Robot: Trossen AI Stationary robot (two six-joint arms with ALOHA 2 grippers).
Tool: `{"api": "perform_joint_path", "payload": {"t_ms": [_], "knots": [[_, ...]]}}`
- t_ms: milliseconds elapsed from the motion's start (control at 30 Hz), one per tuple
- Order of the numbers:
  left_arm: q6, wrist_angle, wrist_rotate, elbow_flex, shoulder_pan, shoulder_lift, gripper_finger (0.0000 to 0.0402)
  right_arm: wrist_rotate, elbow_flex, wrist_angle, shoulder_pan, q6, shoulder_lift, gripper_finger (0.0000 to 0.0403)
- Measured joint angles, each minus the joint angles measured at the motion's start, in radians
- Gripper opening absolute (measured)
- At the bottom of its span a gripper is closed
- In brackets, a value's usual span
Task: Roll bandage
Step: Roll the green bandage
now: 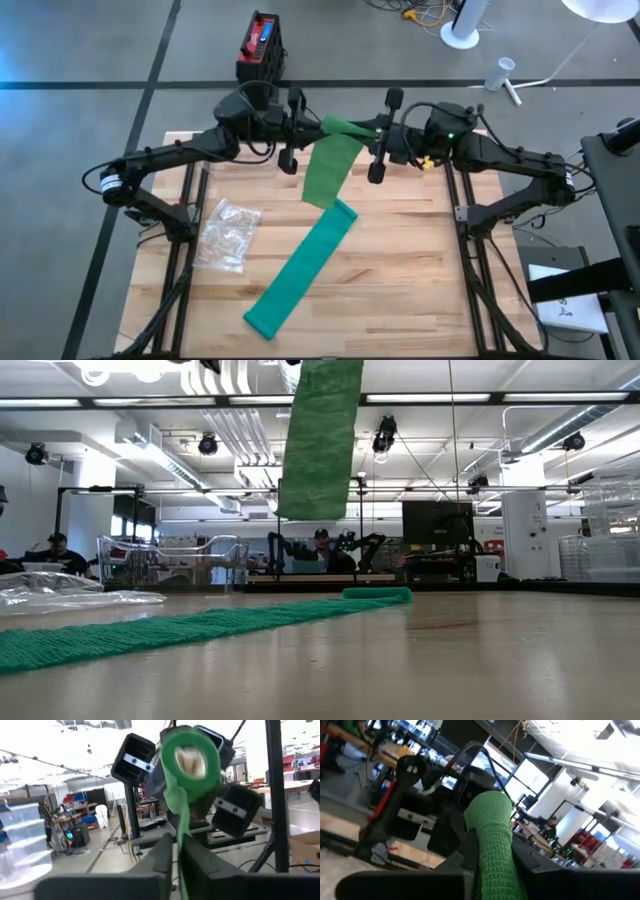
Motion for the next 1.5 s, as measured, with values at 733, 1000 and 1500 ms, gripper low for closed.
{"api": "perform_joint_path", "payload": {"t_ms": [733, 1000, 1500], "knots": [[0.078, 0.017, -0.314, -0.285, -0.008, -0.003, 0.0000, 0.004, 0.138, -0.114, -0.006, 0.554, -0.059, 0.0048], [0.086, 0.029, -0.351, -0.308, -0.021, -0.010, 0.0000, 0.074, 0.176, -0.208, -0.007, 0.515, -0.066, 0.0048], [0.347, -0.068, -0.414, -0.261, -0.076, -0.107, 0.0067, 0.099, -0.004, 0.070, -0.015, 0.052, 0.000, 0.0045]]}}
